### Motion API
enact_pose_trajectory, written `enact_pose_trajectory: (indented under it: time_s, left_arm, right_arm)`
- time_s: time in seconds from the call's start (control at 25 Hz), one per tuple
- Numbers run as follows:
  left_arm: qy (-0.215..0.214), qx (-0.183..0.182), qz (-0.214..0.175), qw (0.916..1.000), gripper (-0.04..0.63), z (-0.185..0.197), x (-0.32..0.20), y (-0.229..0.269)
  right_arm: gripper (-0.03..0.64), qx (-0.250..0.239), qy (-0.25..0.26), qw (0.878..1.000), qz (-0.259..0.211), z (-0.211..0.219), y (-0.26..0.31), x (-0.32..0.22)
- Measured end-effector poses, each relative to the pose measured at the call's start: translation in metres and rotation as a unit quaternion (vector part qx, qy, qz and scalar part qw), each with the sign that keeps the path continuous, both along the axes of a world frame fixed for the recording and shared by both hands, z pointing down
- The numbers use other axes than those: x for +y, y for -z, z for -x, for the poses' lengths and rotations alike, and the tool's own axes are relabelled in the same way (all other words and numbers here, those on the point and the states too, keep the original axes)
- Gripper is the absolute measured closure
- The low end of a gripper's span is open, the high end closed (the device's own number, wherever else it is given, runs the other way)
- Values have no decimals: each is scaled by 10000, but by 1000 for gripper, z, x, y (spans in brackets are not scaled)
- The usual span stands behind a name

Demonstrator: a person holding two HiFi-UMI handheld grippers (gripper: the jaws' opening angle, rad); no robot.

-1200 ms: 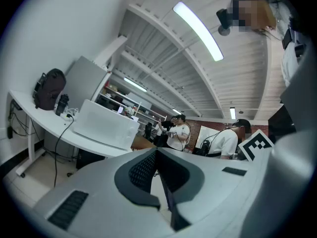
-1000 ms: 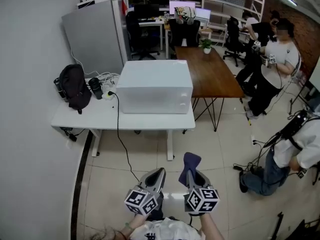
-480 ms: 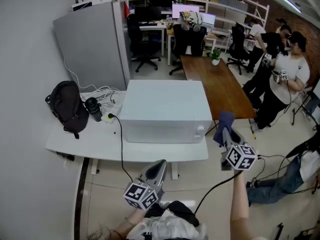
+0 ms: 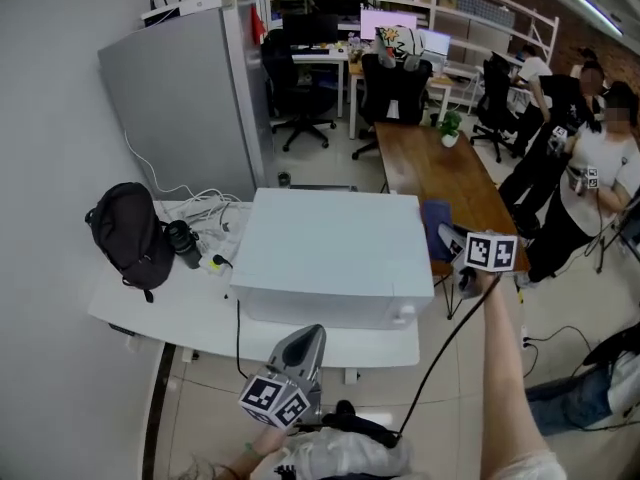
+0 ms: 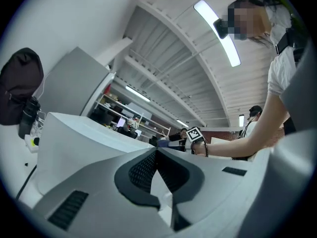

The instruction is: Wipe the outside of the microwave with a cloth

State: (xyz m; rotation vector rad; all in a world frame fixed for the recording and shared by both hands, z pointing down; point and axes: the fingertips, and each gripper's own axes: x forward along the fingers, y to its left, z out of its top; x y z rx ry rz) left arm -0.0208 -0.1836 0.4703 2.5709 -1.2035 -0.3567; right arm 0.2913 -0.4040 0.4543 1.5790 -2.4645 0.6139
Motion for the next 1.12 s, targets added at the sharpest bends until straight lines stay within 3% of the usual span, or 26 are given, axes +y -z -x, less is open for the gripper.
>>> enact_pose_trajectory:
  time_s: [0.44, 0.88, 1.0, 1.12]
  left_arm:
    - [165, -190, 157, 9996, 609, -61, -37, -18]
    - [377, -264, 332, 9984, 609, -69, -50, -28]
    - [374, -287, 326, 9984, 609, -68, -53, -27]
    - [336, -335, 303, 9984, 609, -68, -56, -26]
  right_arm:
    - [545, 147, 742, 9896, 1221, 5, -124, -61]
    - [545, 119, 410, 9693, 2420, 1, -239, -52]
    - [545, 248, 496, 9729, 2245, 1, -226, -49]
    - [545, 168, 453, 9856, 1623, -12, -165, -40]
